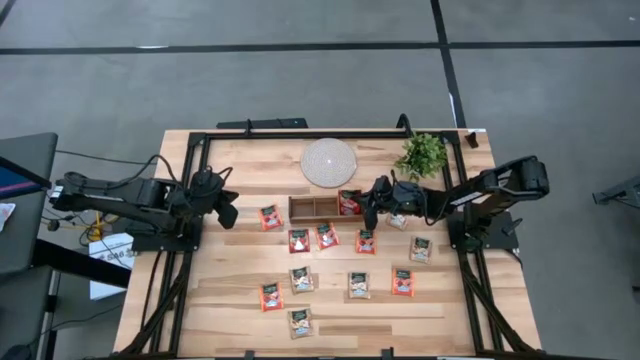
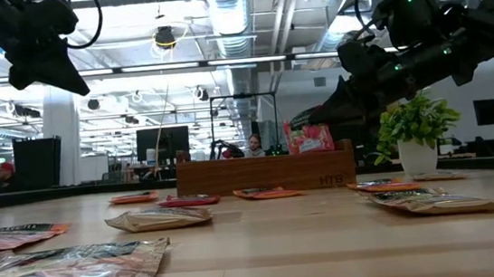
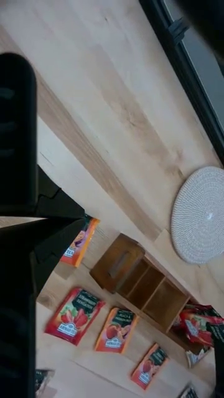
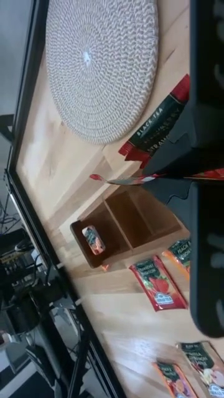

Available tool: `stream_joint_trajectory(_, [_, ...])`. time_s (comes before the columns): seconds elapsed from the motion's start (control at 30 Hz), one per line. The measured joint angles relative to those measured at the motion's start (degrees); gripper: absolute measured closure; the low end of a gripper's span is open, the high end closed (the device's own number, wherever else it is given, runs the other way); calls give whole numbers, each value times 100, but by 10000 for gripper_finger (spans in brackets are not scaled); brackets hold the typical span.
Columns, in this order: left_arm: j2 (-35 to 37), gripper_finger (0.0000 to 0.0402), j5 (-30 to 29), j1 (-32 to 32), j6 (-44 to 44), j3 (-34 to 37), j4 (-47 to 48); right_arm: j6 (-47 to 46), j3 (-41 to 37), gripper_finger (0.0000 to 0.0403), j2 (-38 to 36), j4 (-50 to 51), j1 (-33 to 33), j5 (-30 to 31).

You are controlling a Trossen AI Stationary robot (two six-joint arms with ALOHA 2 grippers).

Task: Pick & Place Tea
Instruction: Put the left red tea bag into the right slot of the wooden organizer, then put the red tea bag into the right slot of the wooden organizer

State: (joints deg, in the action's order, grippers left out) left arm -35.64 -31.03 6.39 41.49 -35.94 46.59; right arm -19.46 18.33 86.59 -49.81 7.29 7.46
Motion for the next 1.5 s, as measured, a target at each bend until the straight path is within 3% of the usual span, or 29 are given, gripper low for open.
stream_joint_trajectory(0.7, [-2,401,0,0,-8,0,123,-4,0,401,-2,10,-2,-4])
stream_joint_trajectory(1.1, [-2,401,-2,0,-8,0,190,-7,0,312,-2,27,-2,80])
stream_joint_trajectory(1.37, [-2,401,21,-1,-11,0,190,-7,101,305,-4,16,-2,201])
stream_joint_trajectory(1.5, [-2,401,310,0,-8,0,180,-4,311,305,-115,17,-16,187])
